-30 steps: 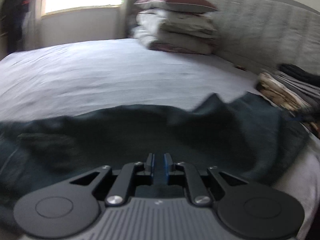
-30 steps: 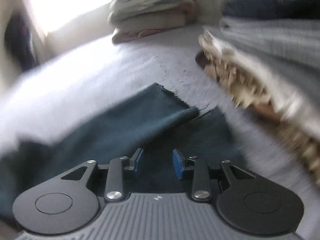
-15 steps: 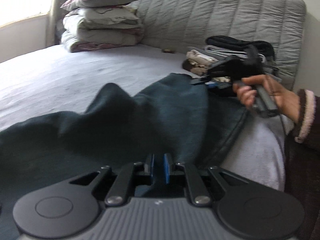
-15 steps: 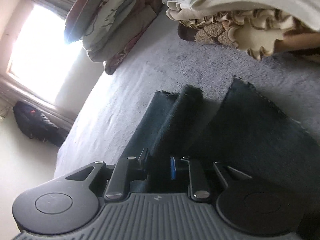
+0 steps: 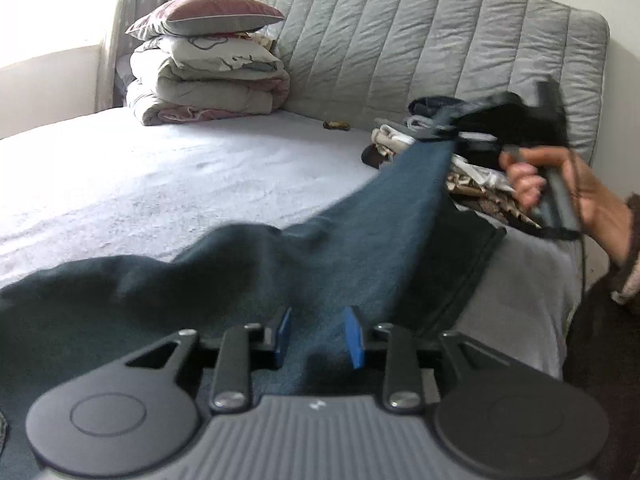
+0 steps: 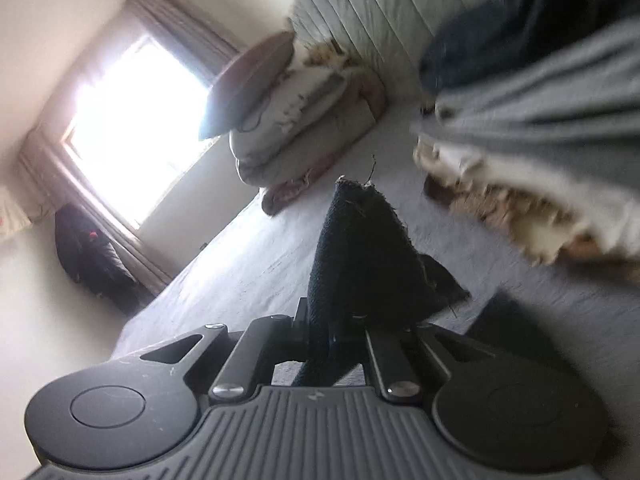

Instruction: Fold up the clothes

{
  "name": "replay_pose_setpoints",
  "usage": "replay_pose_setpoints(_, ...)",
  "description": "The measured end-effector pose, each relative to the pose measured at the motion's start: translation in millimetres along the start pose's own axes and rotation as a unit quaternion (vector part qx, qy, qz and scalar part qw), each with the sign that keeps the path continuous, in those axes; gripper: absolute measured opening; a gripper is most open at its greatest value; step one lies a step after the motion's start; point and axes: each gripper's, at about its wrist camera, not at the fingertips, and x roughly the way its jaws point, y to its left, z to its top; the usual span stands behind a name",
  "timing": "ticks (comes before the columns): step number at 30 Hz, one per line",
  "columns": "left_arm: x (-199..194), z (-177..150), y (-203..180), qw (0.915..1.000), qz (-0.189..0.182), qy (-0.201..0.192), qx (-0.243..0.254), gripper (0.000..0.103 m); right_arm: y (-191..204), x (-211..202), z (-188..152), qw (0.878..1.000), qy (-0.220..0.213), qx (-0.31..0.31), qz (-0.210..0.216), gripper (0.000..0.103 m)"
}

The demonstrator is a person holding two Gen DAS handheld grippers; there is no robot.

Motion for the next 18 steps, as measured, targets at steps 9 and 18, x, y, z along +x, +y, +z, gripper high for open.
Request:
replay_pose_setpoints(9,8.2,-9.2,11.1,0.9988,-0.014,0.045,-0.013,0.033,-59.2,-40.6,-17.5,0.993,0.086,0.025,-0.076,0.008)
replay_pose_setpoints(18,10.9,-15.6,14.1,0.9984,-0.024,0.047,-0.017,0.035,-91.5,-51.1,-5.0,0.991,0.086,0.057,-0.080,0.020)
